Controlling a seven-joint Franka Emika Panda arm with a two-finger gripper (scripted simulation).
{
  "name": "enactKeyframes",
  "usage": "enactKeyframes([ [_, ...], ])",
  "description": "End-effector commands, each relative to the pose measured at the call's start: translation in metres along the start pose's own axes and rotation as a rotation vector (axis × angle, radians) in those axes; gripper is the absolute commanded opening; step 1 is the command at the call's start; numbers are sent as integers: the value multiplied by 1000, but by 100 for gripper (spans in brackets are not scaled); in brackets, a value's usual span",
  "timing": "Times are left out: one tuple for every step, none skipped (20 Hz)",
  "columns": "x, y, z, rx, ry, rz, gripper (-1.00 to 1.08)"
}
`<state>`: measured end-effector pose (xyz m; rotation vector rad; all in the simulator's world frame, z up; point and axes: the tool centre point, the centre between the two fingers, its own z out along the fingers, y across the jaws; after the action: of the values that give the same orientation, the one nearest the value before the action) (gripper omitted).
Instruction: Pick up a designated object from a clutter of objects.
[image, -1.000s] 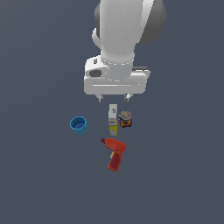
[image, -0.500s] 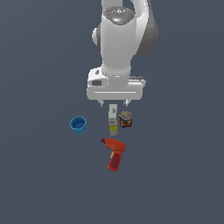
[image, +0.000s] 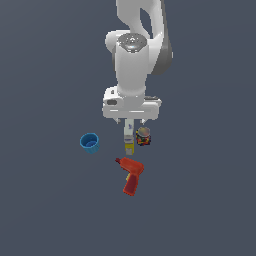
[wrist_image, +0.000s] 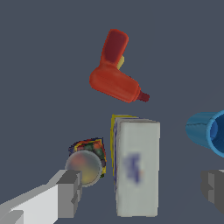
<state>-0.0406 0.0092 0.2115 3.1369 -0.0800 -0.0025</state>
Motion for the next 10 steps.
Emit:
enactKeyframes([
  [-4, 0, 6, 2, 1, 10, 100],
  [-5, 0, 8, 3, 1, 12, 100],
  [-5, 0, 9, 3, 1, 13, 100],
  [-6, 0, 9, 4, 1, 14, 100],
  [-6, 0, 9, 4, 1, 14, 100],
  [-5, 0, 8, 3, 1, 13, 100],
  [-5, 0, 9, 3, 1, 13, 100],
  [-5, 0, 10, 3, 1, 13, 100],
  [-5, 0, 11, 3, 1, 13, 100],
  [-6, 0, 13, 3, 1, 13, 100],
])
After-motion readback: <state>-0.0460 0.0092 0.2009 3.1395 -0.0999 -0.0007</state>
